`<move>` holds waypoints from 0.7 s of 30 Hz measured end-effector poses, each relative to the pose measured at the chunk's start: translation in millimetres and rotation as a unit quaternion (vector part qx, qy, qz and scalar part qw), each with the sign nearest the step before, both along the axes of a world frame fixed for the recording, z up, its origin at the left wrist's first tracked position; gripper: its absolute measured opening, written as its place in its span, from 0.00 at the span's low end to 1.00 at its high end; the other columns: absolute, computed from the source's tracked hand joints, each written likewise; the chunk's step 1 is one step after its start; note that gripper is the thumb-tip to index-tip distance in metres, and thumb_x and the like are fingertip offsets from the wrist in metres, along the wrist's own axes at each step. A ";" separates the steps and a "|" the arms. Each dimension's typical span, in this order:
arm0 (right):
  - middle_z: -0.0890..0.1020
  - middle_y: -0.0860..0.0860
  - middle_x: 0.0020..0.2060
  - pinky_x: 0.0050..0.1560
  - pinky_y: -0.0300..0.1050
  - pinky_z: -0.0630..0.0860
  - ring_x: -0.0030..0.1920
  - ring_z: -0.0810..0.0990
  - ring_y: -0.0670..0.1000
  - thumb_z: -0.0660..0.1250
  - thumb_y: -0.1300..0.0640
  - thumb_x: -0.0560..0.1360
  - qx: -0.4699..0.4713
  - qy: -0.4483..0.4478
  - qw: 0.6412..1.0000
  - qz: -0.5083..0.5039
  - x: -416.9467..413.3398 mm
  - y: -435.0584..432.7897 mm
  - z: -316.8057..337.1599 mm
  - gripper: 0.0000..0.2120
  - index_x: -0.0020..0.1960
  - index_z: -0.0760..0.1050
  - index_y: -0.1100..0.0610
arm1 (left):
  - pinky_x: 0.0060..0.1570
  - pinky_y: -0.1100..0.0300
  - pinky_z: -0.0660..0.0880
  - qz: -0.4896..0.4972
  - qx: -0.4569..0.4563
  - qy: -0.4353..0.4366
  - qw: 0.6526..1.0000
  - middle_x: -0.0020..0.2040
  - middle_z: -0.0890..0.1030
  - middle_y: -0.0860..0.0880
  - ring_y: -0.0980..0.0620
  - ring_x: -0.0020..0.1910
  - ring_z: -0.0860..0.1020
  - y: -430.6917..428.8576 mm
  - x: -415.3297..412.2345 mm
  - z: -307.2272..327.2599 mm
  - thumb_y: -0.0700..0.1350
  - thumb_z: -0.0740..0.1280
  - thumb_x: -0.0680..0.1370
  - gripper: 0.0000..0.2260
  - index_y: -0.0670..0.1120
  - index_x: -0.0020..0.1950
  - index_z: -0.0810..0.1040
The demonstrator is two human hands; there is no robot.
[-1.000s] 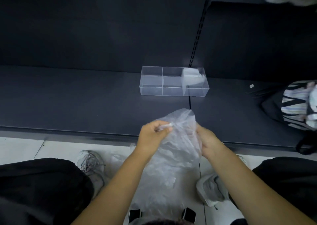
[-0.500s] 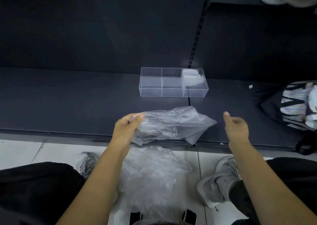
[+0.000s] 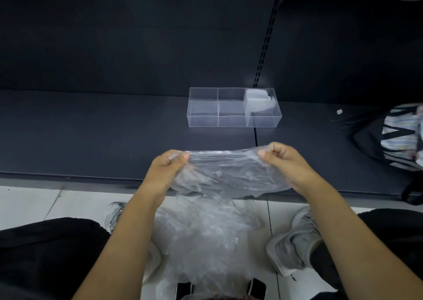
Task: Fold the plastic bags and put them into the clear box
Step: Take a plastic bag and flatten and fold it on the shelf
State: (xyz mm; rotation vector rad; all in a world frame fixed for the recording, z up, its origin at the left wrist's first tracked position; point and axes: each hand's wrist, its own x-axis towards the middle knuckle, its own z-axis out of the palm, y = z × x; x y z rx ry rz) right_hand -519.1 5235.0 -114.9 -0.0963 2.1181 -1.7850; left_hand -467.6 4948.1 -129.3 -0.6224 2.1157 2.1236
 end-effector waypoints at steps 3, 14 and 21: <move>0.75 0.51 0.25 0.36 0.42 0.72 0.27 0.75 0.49 0.72 0.52 0.71 -0.046 0.016 0.998 -0.035 0.0 -3.7 2.5 0.10 0.38 0.71 0.54 | 0.37 0.60 0.76 -0.014 -0.086 -0.060 0.994 0.39 0.82 0.50 0.49 0.39 0.78 -2.8 -0.8 -8.3 0.49 0.71 0.75 0.06 0.48 0.42 0.81; 0.81 0.47 0.35 0.39 0.34 0.76 0.36 0.80 0.43 0.69 0.61 0.74 -0.131 0.032 0.988 0.079 9.2 -32.1 16.7 0.03 0.46 0.80 0.55 | 0.48 0.74 0.73 -0.210 -0.027 0.050 0.976 0.52 0.84 0.56 0.63 0.53 0.80 44.7 -17.6 38.6 0.52 0.71 0.73 0.12 0.53 0.55 0.82; 0.83 0.53 0.36 0.40 0.39 0.79 0.36 0.82 0.49 0.69 0.58 0.71 -0.178 -0.014 0.983 0.038 12.5 -33.5 15.9 0.02 0.44 0.80 0.54 | 0.49 0.67 0.76 -0.204 -0.002 0.085 0.975 0.47 0.85 0.50 0.54 0.48 0.82 49.2 -17.3 30.5 0.40 0.76 0.70 0.10 0.50 0.49 0.84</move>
